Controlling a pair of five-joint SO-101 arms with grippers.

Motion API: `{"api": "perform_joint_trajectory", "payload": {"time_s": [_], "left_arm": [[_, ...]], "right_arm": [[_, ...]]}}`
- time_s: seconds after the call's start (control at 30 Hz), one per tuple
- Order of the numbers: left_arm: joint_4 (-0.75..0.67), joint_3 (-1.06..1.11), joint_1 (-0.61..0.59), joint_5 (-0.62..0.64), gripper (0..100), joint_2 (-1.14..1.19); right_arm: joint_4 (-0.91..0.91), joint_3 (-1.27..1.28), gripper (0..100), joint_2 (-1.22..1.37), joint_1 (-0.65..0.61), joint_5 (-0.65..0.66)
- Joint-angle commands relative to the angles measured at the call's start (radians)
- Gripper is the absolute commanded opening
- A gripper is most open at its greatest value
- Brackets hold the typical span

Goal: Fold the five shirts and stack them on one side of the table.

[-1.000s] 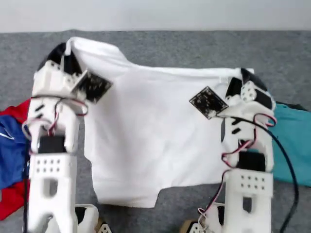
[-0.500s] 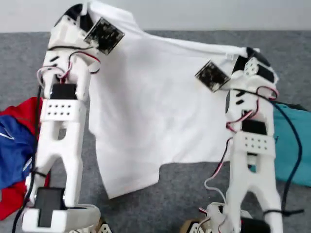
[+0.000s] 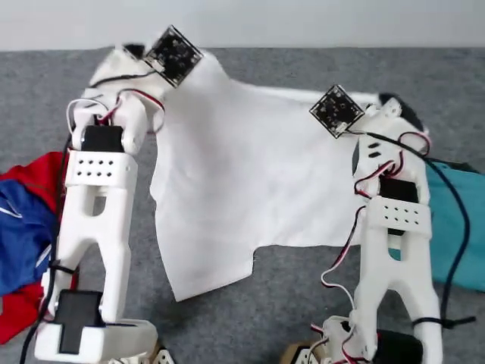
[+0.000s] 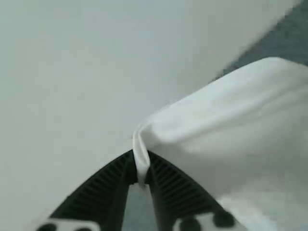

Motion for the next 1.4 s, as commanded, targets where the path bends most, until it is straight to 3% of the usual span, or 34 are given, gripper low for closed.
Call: {"api": "perform_joint_trajectory", "payload": {"time_s": [0.0, 0.13, 0.6, 0.97, 1.37], "left_arm": [[0.293, -0.047, 0.04, 0.011, 0, -0.092], [0.514, -0.047, 0.081, 0.011, 0, -0.127], [1.048, -0.038, 0.203, 0.011, 0, -0.195], [1.069, 0.186, 0.27, 0.011, 1, -0.204], [1.071, 0.226, 0.304, 0.012, 1, -0.204]], "right_arm": [[0.173, -0.075, 1.0, -0.073, 0.01, -0.028], [0.341, -0.075, 1.0, -0.087, 0.004, -0.032], [0.743, -0.071, 1.0, -0.101, 0.007, -0.028], [0.779, -0.071, 1.0, -0.101, 0.065, -0.028], [0.779, 0.0, 1.0, -0.108, 0.094, 0.028]]}}
